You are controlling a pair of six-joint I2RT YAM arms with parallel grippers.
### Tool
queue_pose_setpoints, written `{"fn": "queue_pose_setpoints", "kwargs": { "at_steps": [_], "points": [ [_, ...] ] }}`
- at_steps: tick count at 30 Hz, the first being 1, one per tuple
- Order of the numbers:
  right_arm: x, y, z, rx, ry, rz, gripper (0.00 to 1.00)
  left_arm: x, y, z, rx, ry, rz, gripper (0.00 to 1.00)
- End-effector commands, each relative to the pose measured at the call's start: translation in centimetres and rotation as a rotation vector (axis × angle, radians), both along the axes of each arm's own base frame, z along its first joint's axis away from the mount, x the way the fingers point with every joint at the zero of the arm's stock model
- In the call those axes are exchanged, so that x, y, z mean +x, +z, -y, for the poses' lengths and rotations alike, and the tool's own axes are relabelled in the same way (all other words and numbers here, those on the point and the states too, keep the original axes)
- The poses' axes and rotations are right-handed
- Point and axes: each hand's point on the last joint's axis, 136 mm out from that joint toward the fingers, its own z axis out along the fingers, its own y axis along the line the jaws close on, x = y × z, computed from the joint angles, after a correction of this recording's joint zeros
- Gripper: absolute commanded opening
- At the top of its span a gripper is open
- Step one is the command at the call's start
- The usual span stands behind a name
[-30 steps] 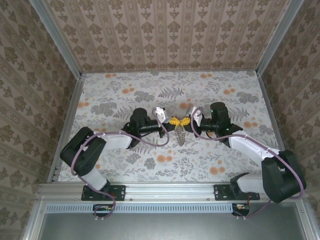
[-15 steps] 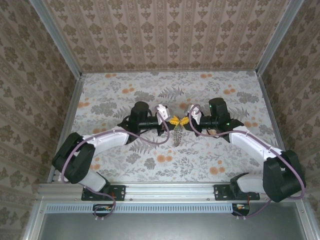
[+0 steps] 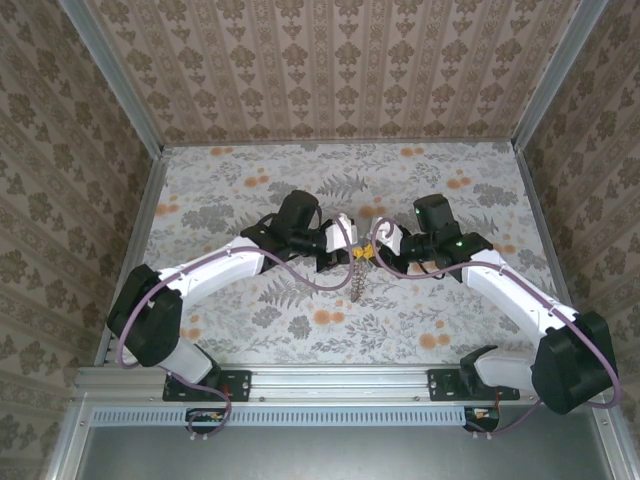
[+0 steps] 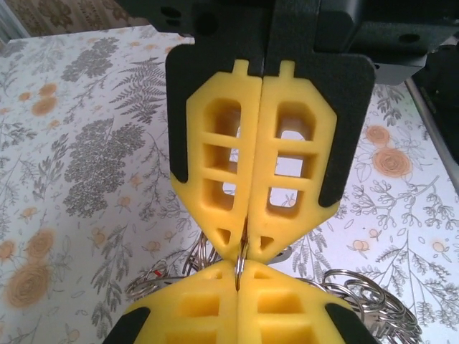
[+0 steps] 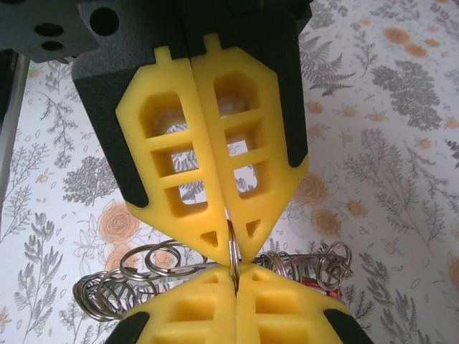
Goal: Put the keys on the keyring
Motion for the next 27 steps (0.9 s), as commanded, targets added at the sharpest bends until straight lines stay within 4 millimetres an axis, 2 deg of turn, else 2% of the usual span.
{"fn": "queue_pose_setpoints", "kwargs": {
  "at_steps": [1, 4, 7, 9, 11, 14, 15, 17, 21, 23, 25, 26, 27],
  "points": [
    [0.2, 3.2, -0.5, 0.032, 0.018, 0.100, 0.02, 0.4, -0.1, -0.2, 0.028, 0.018, 0.025, 0.00],
    [1.0, 2.3, 0.0, 0.104, -0.051, 0.089, 0.07, 0.9, 1.6, -0.3, -0.123, 0.061, 0.002, 0.00],
    [1.1, 1.2, -0.6, 0.218, -0.064, 0.018, 0.10, 0.9, 5.1, 0.0, -0.334, 0.050, -0.008, 0.00],
    [1.6, 1.0, -1.1, 0.288, -0.079, -0.003, 0.12, 0.6, 6.6, 0.2, -0.411, 0.026, -0.014, 0.00],
    [2.6, 1.1, -1.5, 0.383, -0.113, 0.009, 0.13, 0.3, 7.6, 0.5, -0.492, 0.008, -0.030, 0.00],
    [4.0, 2.0, -2.4, 0.530, -0.152, -0.048, 0.20, 0.6, 8.7, 0.5, -0.624, 0.014, -0.058, 0.00],
    [4.4, 1.1, -2.6, 0.540, -0.169, -0.086, 0.20, 0.8, 8.9, 0.4, -0.659, 0.020, -0.068, 0.00],
    [4.8, 0.6, -2.9, 0.562, -0.179, -0.091, 0.20, 1.3, 9.2, 0.2, -0.713, 0.039, -0.079, 0.00],
    [5.1, 1.1, -3.2, 0.594, -0.177, -0.090, 0.18, 1.1, 8.9, 0.7, -0.693, 0.045, -0.053, 0.00],
    [5.3, 0.9, -2.8, 0.574, -0.195, -0.079, 0.19, 1.4, 8.8, 0.4, -0.688, 0.061, -0.056, 0.00],
    [5.6, -0.1, -2.0, 0.522, -0.234, -0.081, 0.08, 1.7, 8.0, 0.1, -0.651, 0.085, -0.051, 0.00],
    [5.6, -0.9, -1.8, 0.481, -0.247, -0.089, 0.08, 1.9, 7.5, 0.0, -0.623, 0.102, -0.044, 0.00],
    [5.5, -1.4, -1.5, 0.445, -0.259, -0.095, 0.13, 2.0, 7.2, -0.1, -0.601, 0.116, -0.036, 0.00]
  ]
}}
